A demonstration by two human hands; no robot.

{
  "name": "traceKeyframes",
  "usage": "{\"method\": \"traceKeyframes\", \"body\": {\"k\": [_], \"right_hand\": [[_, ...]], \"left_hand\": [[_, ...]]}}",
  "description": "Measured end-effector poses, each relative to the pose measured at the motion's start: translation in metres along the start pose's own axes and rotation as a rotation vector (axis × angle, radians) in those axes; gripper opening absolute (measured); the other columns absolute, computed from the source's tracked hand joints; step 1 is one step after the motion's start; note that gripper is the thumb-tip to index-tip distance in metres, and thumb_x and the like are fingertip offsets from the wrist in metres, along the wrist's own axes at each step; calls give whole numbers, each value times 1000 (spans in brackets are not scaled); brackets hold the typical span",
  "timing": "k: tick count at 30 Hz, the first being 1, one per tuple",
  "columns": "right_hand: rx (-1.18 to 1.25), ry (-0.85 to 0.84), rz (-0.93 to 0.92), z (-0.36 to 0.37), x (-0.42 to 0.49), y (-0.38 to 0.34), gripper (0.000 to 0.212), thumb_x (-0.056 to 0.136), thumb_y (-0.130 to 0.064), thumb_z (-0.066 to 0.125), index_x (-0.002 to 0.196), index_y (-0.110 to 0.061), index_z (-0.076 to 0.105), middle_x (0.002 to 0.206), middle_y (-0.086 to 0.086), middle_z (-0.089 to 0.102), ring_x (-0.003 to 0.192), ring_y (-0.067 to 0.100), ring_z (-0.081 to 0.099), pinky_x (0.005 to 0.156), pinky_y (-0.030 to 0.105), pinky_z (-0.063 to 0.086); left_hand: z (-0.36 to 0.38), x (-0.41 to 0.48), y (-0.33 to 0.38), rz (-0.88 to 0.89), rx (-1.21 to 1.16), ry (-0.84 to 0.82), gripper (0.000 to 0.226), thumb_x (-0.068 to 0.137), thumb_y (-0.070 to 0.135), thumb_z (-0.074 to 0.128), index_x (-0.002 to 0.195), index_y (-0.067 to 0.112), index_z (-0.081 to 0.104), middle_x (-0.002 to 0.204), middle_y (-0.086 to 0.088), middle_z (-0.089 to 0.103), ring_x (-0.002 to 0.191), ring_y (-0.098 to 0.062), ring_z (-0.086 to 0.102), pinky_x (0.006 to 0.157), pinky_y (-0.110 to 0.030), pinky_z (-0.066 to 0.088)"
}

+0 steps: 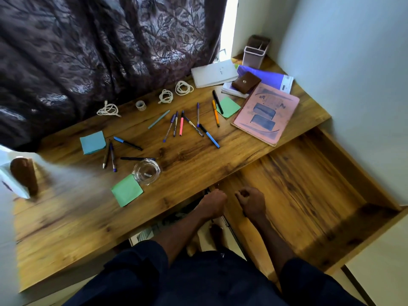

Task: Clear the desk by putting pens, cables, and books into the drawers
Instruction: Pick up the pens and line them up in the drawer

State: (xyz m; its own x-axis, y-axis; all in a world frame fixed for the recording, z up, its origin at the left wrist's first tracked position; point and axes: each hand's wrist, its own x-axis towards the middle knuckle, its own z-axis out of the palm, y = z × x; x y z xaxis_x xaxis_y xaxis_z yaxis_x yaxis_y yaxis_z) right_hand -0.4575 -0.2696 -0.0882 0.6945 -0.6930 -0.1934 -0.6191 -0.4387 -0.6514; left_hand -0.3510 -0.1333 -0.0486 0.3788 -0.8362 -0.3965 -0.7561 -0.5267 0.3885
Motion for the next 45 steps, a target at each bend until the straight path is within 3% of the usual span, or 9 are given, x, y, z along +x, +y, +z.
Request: {"method": "traceKeyframes", "body": {"k": [6, 11, 17, 24, 28, 31, 35, 40, 45], "right_hand": [[64, 51, -200, 5, 7, -56, 5, 85, -27, 75, 88, -23, 75, 83, -10, 69, 74, 3, 62, 69, 20, 49], [61, 0, -316, 38, 16, -115, 8, 86, -24, 76, 87, -16, 76, 82, -2, 73, 73, 13, 64, 69, 25, 49], [60, -141, -352, 92, 21, -191, 8, 81, -18, 76, 82, -11, 74, 78, 6, 73, 70, 20, 66, 67, 32, 51], [-73, -347, -229, 142, 43, -255, 49, 85, -49, 70, 68, -3, 67, 68, 16, 66, 67, 28, 61, 72, 41, 51], [-176, -422, -201, 173, 64, -265, 42, 86, -53, 64, 82, -12, 62, 92, 20, 70, 77, 24, 55, 74, 35, 45], [-223, -445, -184, 173, 76, -274, 27, 81, -34, 71, 78, -9, 63, 73, 6, 60, 72, 23, 59, 62, 34, 44], [-155, -464, -285, 155, 86, -296, 36, 73, -27, 81, 54, -2, 61, 48, 1, 51, 46, 13, 44, 47, 28, 36], [-196, -462, -437, 125, 95, -342, 24, 77, -36, 82, 74, -14, 73, 70, -1, 71, 64, 14, 67, 55, 26, 50], [-173, -469, -597, 134, 87, -395, 17, 75, -35, 83, 76, -20, 75, 70, -7, 72, 61, 4, 65, 54, 22, 52]], "left_hand": [[-36, -10, -25, 27, -101, 159, 18, 93, 24, 56, 100, 12, 67, 100, -9, 66, 93, -25, 63, 75, -36, 52], [-62, -39, -74, -140, -154, 361, 32, 84, 34, 58, 107, 15, 70, 107, -6, 69, 99, -24, 63, 84, -36, 53], [-77, -97, -154, -417, -155, 656, 29, 83, 18, 51, 102, 19, 72, 103, -6, 74, 94, -30, 70, 75, -37, 55], [-83, -131, -217, -775, -297, 628, 20, 84, 21, 56, 102, 20, 65, 104, -6, 70, 95, -30, 65, 74, -39, 52], [-90, -127, -230, -793, -336, 631, 14, 83, 19, 59, 97, 15, 62, 97, -8, 69, 89, -30, 65, 70, -40, 54], [-95, -117, -245, -830, -359, 642, 10, 85, 19, 58, 94, 16, 59, 94, -8, 68, 88, -33, 65, 68, -40, 54], [-102, -107, -258, -749, -412, 654, 18, 90, 25, 63, 101, 11, 59, 97, -10, 69, 91, -32, 63, 73, -44, 52], [-115, -106, -268, -684, -500, 664, 13, 90, 25, 68, 95, 13, 71, 91, -3, 73, 79, -21, 69, 65, -39, 57], [-131, -136, -290, -707, -557, 795, 12, 89, 23, 72, 85, 14, 78, 77, 3, 77, 62, -4, 70, 56, -28, 58]]}}
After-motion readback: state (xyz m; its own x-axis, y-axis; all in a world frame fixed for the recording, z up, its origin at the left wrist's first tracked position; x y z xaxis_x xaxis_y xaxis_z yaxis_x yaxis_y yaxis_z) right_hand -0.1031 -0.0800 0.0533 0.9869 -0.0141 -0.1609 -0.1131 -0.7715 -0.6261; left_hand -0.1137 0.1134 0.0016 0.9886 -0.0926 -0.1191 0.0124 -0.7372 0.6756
